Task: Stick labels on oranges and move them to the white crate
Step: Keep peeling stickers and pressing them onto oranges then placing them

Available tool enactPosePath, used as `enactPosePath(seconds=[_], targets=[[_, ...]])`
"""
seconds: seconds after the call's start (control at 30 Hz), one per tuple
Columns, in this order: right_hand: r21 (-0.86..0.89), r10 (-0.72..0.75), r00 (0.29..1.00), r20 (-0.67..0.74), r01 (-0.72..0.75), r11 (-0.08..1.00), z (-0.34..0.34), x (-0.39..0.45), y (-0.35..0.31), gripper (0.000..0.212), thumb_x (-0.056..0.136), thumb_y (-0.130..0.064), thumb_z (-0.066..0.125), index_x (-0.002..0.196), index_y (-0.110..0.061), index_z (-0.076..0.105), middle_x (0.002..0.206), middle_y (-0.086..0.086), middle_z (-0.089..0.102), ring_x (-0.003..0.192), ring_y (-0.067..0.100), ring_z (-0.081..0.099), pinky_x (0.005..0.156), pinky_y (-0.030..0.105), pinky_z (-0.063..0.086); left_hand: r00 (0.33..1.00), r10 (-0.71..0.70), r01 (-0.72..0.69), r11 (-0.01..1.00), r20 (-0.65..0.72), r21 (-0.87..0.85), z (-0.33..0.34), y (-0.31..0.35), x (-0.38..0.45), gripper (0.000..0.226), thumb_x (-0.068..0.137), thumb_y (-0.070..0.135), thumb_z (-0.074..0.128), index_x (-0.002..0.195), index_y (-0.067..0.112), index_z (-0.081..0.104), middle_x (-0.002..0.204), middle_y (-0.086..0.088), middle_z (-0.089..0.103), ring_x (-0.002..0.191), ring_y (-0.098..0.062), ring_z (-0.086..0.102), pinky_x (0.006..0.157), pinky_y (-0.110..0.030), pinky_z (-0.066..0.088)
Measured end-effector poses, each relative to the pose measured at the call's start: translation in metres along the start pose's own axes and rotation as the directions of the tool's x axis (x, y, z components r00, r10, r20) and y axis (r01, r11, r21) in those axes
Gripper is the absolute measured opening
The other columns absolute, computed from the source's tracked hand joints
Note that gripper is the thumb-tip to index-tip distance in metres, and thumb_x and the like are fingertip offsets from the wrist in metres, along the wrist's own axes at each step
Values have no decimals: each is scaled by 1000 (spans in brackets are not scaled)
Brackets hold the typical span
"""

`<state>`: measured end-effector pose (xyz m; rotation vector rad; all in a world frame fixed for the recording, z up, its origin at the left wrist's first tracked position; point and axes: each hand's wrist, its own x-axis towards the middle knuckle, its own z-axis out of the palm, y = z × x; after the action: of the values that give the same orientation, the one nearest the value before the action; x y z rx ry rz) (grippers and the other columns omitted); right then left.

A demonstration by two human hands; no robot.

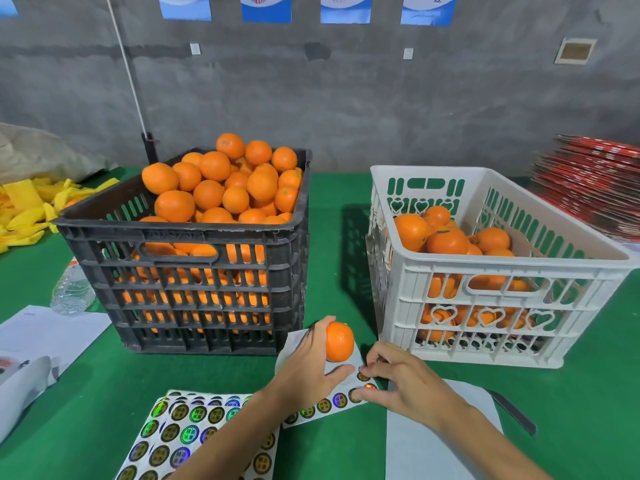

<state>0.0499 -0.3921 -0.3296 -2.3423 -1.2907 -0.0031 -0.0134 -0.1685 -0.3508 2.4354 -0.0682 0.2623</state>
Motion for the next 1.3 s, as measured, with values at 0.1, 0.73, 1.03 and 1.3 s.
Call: enactPosePath(seconds=[0.1,0.73,1.03,1.3], targets=[[16,-32,999,-20,32,999,3,0,0,58,91,-65,59,118,-17,76,104,-10,52,95,1,48,85,16,41,1000,-3,3,1000,0,-15,0,0,-1,84,91,57,65,153,33,13,144,10,40,125,-2,42,96,0,23],[437,220,974,-59,-174,883,15,4,0,10,91,-25,74,85,-32,78,89,-12,57,83,13,57,75,30,49,1000,-5,4,999,25,39,-4,0,-3,77,93,60,60,149,40,11,142,13,41,117,-1,43,97,-12,30],[138,269,854,-445,-232,963,6,12,-32,15,105,-40,46,93,-37,56,91,-18,52,75,6,58,61,16,41,998,-51,52,998,39,-23,-3,0,-2,76,90,63,61,144,53,10,146,16,41,126,-7,47,109,-33,41],[-308,-106,820,-562,-89,947,-19,33,-71,24,98,-28,60,115,-15,70,108,0,63,79,13,64,56,22,54,996,-41,15,952,-77,-306,-23,22,6,77,89,51,71,135,73,14,134,34,44,123,16,46,101,-11,43]])
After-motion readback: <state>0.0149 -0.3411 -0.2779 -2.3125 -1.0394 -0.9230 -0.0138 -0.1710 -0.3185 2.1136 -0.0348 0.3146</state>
